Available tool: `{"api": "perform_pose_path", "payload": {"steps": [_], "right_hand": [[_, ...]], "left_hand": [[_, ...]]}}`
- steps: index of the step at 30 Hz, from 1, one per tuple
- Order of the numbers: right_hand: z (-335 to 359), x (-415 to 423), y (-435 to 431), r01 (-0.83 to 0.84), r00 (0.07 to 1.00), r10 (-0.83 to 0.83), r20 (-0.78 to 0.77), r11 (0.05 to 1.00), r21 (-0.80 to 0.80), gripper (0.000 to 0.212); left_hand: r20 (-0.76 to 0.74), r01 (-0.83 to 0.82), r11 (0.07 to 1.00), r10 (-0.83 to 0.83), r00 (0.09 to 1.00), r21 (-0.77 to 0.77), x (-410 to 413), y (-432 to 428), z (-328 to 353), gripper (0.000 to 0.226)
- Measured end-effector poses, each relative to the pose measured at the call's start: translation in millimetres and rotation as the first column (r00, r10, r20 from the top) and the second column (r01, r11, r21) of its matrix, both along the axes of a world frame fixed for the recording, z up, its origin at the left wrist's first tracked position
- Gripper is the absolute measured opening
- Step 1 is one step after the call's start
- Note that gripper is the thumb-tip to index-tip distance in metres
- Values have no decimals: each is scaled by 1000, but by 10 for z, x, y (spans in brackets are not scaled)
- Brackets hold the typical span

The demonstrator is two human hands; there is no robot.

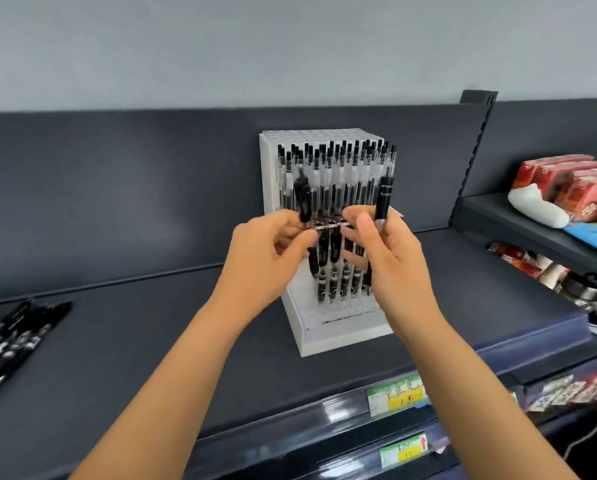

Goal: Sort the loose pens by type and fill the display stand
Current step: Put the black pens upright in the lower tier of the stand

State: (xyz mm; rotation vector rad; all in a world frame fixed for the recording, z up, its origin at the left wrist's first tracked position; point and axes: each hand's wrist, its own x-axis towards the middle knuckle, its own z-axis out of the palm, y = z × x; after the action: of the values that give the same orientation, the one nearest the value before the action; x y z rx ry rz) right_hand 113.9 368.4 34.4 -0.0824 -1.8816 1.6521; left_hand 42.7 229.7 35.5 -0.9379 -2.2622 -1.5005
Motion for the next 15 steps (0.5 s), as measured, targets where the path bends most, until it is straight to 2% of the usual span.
{"api": "perform_pose_path", "payload": {"steps": [3,5,7,9,15], "right_hand": [[-98,28,28,93,996,-92,6,994,-55,25],[-186,36,18,102,994,-99,47,992,-78,38],[-243,44,9,84,994,-71,82,983,-166,43],[-272,57,23,73,995,-58,87,982,-177,39],[-337,108,48,81,997,-80,23,994,-71,24]], "left_hand": [[12,-100,994,101,995,-34,-79,-6,-187,14],[18,-104,989,107,994,-108,-98,35,-302,15],[7,-106,980,109,994,-167,-116,84,-392,16],[-5,-134,965,136,991,-225,-139,133,-484,20],[-20,-201,896,211,977,-397,-154,249,-580,26]]}}
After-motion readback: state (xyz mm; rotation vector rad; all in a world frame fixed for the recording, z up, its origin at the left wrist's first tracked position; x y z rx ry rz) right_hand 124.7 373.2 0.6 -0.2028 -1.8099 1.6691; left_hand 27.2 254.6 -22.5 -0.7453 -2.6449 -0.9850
